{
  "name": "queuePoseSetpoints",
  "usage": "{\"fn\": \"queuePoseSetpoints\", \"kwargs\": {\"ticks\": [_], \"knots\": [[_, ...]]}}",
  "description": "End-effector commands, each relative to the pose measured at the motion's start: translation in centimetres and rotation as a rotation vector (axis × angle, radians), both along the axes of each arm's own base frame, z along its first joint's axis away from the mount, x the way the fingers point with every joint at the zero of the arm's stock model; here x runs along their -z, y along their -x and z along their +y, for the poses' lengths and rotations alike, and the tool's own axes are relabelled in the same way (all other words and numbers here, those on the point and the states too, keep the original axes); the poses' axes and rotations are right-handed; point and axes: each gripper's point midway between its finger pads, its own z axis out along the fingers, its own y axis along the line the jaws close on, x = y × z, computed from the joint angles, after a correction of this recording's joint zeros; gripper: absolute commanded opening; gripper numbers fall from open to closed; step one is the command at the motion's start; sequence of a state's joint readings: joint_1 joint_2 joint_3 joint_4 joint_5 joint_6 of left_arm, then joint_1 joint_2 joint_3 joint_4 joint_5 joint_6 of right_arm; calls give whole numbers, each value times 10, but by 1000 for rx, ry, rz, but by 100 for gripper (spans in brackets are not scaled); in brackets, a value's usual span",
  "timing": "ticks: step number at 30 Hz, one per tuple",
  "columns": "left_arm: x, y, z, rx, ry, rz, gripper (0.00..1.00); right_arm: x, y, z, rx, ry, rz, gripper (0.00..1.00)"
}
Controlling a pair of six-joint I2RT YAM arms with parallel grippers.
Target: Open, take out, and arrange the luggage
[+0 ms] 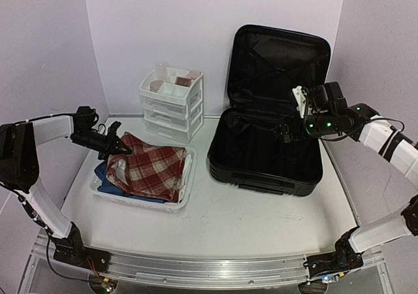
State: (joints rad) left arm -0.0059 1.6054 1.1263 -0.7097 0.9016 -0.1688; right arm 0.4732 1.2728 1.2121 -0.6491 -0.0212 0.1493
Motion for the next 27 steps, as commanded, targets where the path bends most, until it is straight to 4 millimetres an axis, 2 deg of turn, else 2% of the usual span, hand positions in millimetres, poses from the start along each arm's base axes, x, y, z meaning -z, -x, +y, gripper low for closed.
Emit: {"fn": "queuePoseSetpoints", "kwargs": {"ticks": [1, 4, 5, 6, 7, 8, 9, 11, 13, 15, 16, 19, 20, 22, 24, 26, 27], "knots": [[-20, -23, 1, 27, -11, -106, 0, -7, -9, 6, -8, 10, -40, 98], [-18, -29, 2, 16, -20, -97, 2, -4, -11, 11, -19, 15, -35, 98], [-16, -31, 7, 1, -57, -90, 9, -2, -12, 13, -24, 18, -31, 98], [-15, -31, 16, -24, -136, -80, 25, -2, -12, 16, -29, 19, -30, 98], [-11, -30, 30, -59, -237, -70, 33, -1, -12, 18, -35, 21, -27, 98], [-15, -29, 45, -97, -343, -87, 46, 0, -12, 20, -40, 22, -25, 98], [-21, -29, 65, -147, -472, -114, 52, 1, -12, 22, -45, 25, -22, 98], [-43, -20, 89, -232, -624, -176, 62, 2, -11, 27, -54, 25, -16, 98], [-72, -3, 99, -290, -714, -269, 74, 3, -10, 37, -65, 14, -7, 98], [-83, 14, 81, -260, -667, -303, 75, 1, -7, 57, -93, -2, 2, 98], [-84, 23, 66, -222, -597, -302, 72, 0, -1, 76, -133, -15, 4, 98], [-73, 45, 27, -133, -371, -202, 53, 2, 12, 141, -260, -105, 41, 98], [-66, 50, 21, -122, -334, -163, 48, 2, 18, 163, -304, -151, 53, 98], [-48, 54, 22, -130, -353, -115, 40, 0, 27, 205, -387, -230, 66, 98], [-28, 56, 35, -165, -430, -79, 38, -1, 36, 238, -441, -263, 80, 98], [-6, 59, 48, -194, -508, -47, 38, -2, 46, 265, -493, -283, 86, 98], [7, 61, 53, -204, -537, -26, 38, -1, 49, 272, -503, -286, 89, 98]]}}
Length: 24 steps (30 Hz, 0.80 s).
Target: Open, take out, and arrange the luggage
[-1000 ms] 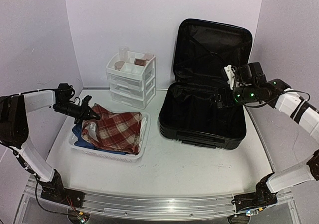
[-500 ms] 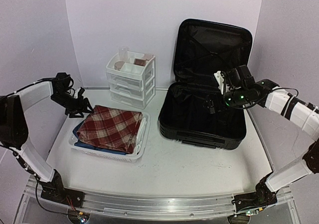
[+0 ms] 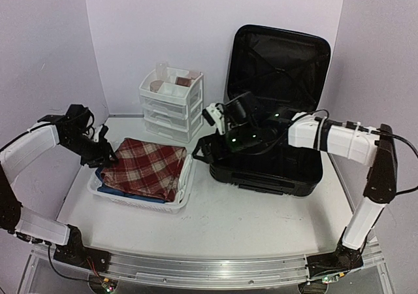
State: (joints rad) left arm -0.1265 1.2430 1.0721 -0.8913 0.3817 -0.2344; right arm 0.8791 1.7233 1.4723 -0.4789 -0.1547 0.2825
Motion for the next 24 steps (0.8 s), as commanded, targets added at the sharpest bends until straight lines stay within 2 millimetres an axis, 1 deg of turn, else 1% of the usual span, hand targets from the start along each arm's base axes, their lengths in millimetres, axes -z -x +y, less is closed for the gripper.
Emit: {"fn": "queuePoseSetpoints", "kwargs": {"ticks": [1, 3, 5, 8, 9, 10, 11, 12, 14, 15, 16, 18, 20, 22, 24], "knots": [[43, 13, 19, -75, -97, 101, 38, -43, 9, 51, -60, -172, -24, 98], [59, 18, 19, -74, -98, 143, 40, -44, -2, 40, 29, -151, -52, 98], [63, 19, 19, -74, -100, 137, 43, -49, -13, 13, 146, -99, -116, 98], [59, 15, 36, -106, -195, 93, 47, -57, -33, -52, 342, -2, -172, 98], [53, 14, 42, -114, -224, 80, 48, -59, -37, -76, 387, 17, -160, 98], [40, 13, 46, -124, -243, 53, 50, -60, -42, -101, 428, 28, -141, 98], [24, 11, 46, -127, -238, 5, 56, -66, -43, -124, 453, 24, -123, 98], [1, 9, 43, -125, -214, -72, 63, -68, -44, -147, 472, 37, -105, 98], [-55, 7, 36, -118, -150, -265, 77, -81, -40, -184, 490, 101, -137, 98], [-87, 7, 32, -112, -114, -370, 81, -91, -33, -196, 481, 143, -176, 98], [-119, 7, 29, -104, -80, -476, 85, -108, -28, -208, 479, 167, -232, 98], [-180, 14, 23, -80, -28, -656, 88, -142, -18, -235, 549, 181, -320, 98], [-243, 26, 19, -61, 17, -847, 92, -180, -4, -252, 576, 152, -404, 98], [-290, 42, 24, -79, 24, -991, 95, -215, 12, -266, 587, 102, -486, 98], [-329, 57, 30, -102, 28, -1106, 97, -245, 27, -279, 596, 55, -558, 98]]}}
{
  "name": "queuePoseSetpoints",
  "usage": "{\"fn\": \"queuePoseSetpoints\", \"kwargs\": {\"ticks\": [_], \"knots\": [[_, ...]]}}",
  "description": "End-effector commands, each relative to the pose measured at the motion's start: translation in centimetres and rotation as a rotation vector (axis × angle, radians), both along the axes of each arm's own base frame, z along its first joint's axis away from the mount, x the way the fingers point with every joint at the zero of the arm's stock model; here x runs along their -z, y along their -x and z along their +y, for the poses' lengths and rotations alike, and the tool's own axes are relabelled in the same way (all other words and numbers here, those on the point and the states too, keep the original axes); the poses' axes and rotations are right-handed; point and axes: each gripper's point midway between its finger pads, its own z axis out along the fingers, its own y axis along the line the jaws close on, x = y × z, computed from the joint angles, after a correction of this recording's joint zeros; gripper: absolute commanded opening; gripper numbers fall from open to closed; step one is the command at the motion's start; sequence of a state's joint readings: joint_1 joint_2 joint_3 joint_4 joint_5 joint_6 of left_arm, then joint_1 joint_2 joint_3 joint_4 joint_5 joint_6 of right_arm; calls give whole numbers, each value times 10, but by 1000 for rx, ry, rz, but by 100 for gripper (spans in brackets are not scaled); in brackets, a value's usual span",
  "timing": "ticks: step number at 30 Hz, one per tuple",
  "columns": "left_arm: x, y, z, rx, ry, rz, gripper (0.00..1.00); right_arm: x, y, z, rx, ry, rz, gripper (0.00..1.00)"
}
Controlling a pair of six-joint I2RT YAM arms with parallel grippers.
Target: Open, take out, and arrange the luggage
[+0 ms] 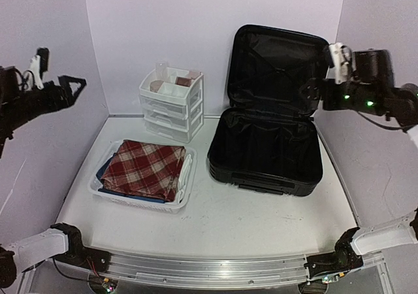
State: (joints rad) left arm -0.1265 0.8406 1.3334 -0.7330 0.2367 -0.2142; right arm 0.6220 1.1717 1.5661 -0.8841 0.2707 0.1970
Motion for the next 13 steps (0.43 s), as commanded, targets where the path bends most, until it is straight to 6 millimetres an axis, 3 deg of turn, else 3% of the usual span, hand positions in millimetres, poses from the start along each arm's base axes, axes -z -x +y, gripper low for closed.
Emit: {"fn": "queuePoseSetpoints", "kwargs": {"ticks": [1, 4, 6, 8, 13], "knots": [[-100, 34, 5, -3, 17, -318, 97, -73, 36, -44, 43, 12, -208, 98], [-133, 54, 10, -20, 41, -427, 99, -96, 50, -61, 73, 2, -293, 98], [-143, 63, 12, -24, 56, -465, 100, -106, 57, -69, 86, -8, -328, 98], [-148, 70, 12, -18, 71, -483, 99, -110, 61, -74, 101, -21, -362, 98], [-144, 77, 9, 3, 87, -482, 99, -98, 56, -71, 105, -24, -350, 98]]}}
